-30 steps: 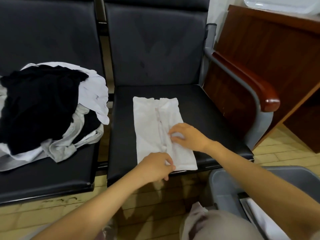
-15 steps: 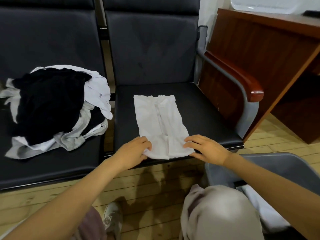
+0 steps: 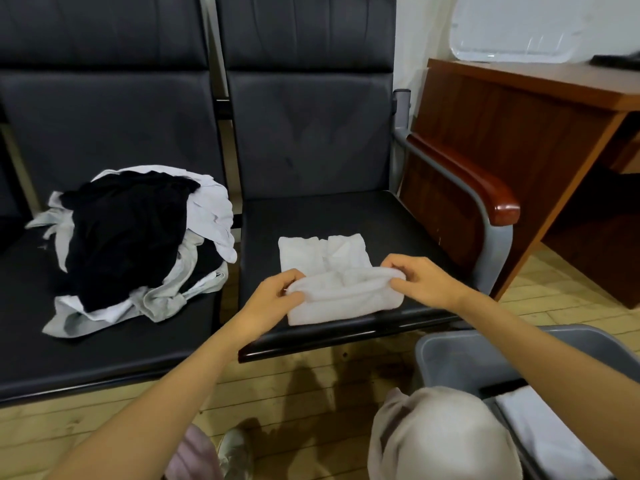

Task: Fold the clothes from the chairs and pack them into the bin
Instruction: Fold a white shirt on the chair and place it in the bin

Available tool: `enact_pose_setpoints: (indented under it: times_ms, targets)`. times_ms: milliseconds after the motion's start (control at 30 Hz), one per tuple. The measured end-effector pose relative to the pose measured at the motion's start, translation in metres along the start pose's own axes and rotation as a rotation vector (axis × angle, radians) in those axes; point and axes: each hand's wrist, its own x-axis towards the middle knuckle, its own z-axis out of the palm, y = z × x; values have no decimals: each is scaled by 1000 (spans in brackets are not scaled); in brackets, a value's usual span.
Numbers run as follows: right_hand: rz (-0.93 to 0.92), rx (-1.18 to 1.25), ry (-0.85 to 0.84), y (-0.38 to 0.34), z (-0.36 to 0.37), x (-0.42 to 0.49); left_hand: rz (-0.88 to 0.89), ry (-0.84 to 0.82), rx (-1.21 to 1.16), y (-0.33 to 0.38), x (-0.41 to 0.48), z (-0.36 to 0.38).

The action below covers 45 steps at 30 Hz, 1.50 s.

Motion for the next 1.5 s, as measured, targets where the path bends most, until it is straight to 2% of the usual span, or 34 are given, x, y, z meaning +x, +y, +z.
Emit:
enact_pose_setpoints:
  times_ms: [67,167,233,333,433,533,600,700,767,800,900,933,1000,1200,1300,1400,1500]
  targets:
    - [35,33,-3,-7,-11,20,-20,63,-170,9,14,-4]
    - [133,69,93,3,-15,64,-114,222,-346,8,50,-12]
    - [259,97,145,16,-9,93,-238,316,-472,-7,76,-15]
    - [514,141,105,34,16,118,-510,376,-553,-36,96,-12]
    - [583,73,108,50,41,118,-578,429,-463,-52,103,-7]
    - [486,-32,210,52,52,108,-517,417,-356,-53,101,-5]
    - [395,-198,308,50,56,103,-417,399,-68,-53,93,-2]
    - [214,-389,340,39,57,106,-113,412,445,-46,88,7]
    - [179,-405,304,28,60,113,20,352,611,-39,92,17]
    - [198,-408,258,25,65,116,26,291,666,-39,94,23]
    - [325,-458,-26,28,89,118,-171,17,833,-51,97,35]
    - [356,-478,-102,31,95,117,-248,-53,851,-56,96,36]
    - [376,-477,-151,33,98,115,-308,-106,844,-61,94,36]
    - [354,-441,-154,22,99,95,-314,-175,862,-51,72,36]
    - [344,-343,-55,16,97,73,-286,-200,851,-49,56,37]
    - [404,-323,33,11,93,50,-234,-106,760,-47,40,36]
    - [554,-456,41,12,94,30,-276,152,658,-47,30,32]
